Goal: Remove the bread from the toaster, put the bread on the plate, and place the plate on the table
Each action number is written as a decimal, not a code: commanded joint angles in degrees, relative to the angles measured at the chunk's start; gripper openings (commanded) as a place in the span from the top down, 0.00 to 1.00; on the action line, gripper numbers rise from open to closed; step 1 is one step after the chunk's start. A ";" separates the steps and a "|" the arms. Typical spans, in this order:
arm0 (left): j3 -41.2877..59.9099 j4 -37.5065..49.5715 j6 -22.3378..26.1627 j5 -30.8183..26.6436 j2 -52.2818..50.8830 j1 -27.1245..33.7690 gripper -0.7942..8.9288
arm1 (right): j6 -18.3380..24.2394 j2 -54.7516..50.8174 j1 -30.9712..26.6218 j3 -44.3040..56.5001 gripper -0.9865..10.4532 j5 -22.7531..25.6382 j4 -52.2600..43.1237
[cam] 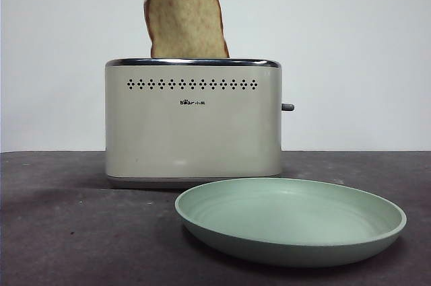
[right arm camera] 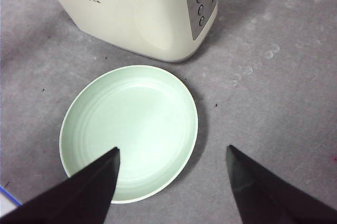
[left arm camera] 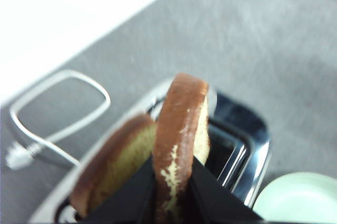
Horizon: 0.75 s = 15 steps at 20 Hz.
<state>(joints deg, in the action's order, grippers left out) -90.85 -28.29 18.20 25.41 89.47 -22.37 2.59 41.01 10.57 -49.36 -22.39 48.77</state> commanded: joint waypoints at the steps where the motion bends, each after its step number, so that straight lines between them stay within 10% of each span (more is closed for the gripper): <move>1: -2.29 0.20 -2.75 0.07 -3.10 -0.15 0.91 | -0.70 0.98 0.24 -1.16 0.63 -0.11 -0.35; 15: -2.38 -22.23 -10.36 2.69 -22.86 -0.20 0.91 | -4.11 15.80 1.07 -1.16 0.63 -0.17 -5.27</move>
<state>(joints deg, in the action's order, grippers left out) -91.79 -50.06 8.32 27.62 66.17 -22.30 -0.49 55.20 11.29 -49.43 -22.46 44.05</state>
